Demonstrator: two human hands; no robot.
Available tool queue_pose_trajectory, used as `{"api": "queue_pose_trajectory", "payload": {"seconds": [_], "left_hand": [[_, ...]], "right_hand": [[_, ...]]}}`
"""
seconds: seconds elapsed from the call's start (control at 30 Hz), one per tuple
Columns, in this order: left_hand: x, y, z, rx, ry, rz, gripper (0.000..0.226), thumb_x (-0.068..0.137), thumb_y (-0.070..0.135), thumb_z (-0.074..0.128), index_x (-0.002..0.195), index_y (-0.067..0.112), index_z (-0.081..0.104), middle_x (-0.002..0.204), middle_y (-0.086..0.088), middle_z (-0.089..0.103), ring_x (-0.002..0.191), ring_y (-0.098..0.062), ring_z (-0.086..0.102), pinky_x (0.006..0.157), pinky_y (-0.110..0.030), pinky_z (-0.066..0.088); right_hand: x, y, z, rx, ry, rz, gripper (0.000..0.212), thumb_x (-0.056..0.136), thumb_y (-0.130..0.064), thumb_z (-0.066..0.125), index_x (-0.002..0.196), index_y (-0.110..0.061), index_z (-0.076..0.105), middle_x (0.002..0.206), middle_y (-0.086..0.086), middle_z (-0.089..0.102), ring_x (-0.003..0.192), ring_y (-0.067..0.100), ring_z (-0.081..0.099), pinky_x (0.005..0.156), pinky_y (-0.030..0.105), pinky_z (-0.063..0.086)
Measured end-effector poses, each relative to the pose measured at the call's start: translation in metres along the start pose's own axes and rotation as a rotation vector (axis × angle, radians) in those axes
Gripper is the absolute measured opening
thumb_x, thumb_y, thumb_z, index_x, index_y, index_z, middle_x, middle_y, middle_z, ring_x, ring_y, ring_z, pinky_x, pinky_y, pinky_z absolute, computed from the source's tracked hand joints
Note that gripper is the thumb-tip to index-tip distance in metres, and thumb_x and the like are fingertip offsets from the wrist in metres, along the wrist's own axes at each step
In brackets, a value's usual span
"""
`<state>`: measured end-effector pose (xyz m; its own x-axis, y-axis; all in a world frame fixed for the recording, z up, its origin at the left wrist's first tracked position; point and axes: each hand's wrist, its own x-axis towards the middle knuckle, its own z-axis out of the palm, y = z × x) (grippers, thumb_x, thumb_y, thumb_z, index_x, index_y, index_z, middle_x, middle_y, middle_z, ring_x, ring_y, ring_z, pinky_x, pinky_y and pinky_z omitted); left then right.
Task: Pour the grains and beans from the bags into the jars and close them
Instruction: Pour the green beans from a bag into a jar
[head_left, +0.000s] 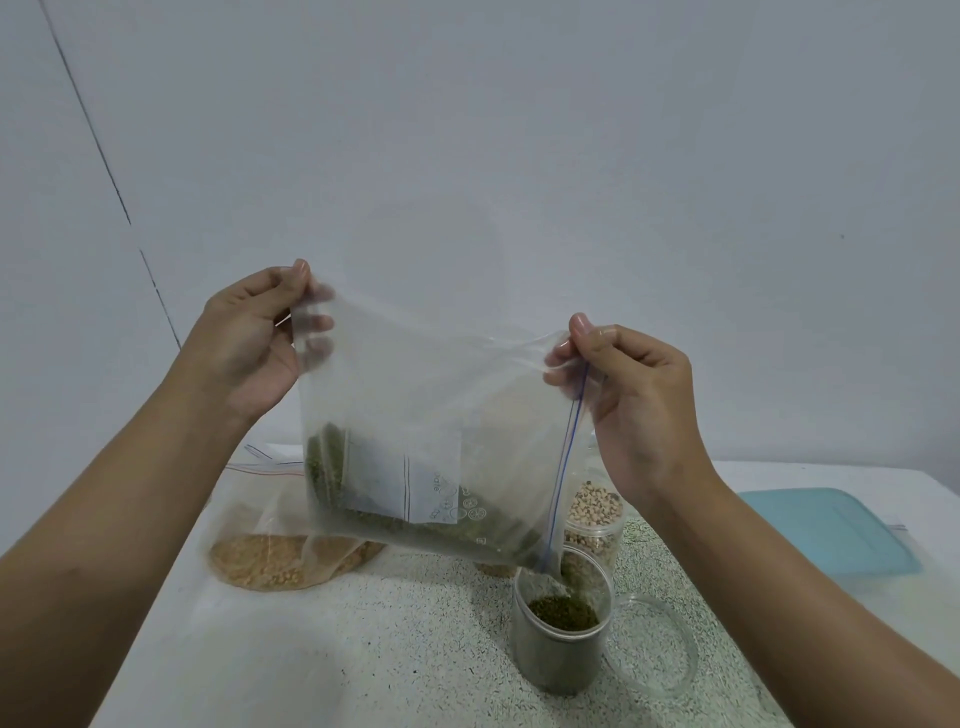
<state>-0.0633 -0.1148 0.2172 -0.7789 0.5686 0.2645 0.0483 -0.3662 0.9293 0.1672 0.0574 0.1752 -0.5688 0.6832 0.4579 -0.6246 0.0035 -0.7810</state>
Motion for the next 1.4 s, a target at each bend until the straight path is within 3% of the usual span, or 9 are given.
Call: {"api": "queue_pose_trajectory", "payload": {"seconds": [0.3,0.43,1.2,1.4], "left_hand": [[0.0013,0.0016,-0.0014,0.015,-0.014,0.000,0.028,0.097,0.028,0.063,0.071,0.023,0.071,0.082,0.005,0.072,0.062,-0.011,0.063,0.060,-0.030,0.051],[0.0017,0.0014,-0.0021,0.023,-0.015,0.000,0.033,0.097,0.029,0.063,0.067,0.023,0.073,0.082,0.006,0.072,0.062,-0.011,0.063,0.061,-0.030,0.051],[0.0057,0.0046,0.0026,0.035,-0.041,0.007,0.030,0.099,0.029,0.062,0.071,0.023,0.072,0.082,0.006,0.071,0.063,-0.012,0.062,0.059,-0.029,0.051],[0.0063,0.0070,0.0036,0.038,-0.040,0.006,0.033,0.099,0.029,0.062,0.068,0.023,0.073,0.082,0.006,0.071,0.062,-0.011,0.062,0.060,-0.029,0.050]], "right_hand": [[0.0003,0.0005,0.0014,-0.011,-0.004,0.009,0.025,0.088,-0.013,0.067,0.064,-0.010,0.072,0.070,0.006,0.066,0.066,0.020,0.064,0.072,0.036,0.047],[0.0009,0.0005,0.0024,0.004,-0.011,0.011,0.024,0.088,-0.013,0.068,0.064,-0.010,0.072,0.070,0.007,0.065,0.067,0.020,0.063,0.069,0.031,0.052],[0.0017,-0.0021,0.0015,0.021,-0.007,0.000,0.021,0.086,-0.015,0.068,0.067,-0.006,0.069,0.071,0.008,0.064,0.069,0.020,0.063,0.066,0.028,0.054],[0.0019,-0.0026,0.0013,0.006,0.013,0.004,0.020,0.085,-0.016,0.069,0.069,-0.004,0.067,0.070,0.007,0.065,0.064,0.019,0.063,0.068,0.031,0.048]]}}
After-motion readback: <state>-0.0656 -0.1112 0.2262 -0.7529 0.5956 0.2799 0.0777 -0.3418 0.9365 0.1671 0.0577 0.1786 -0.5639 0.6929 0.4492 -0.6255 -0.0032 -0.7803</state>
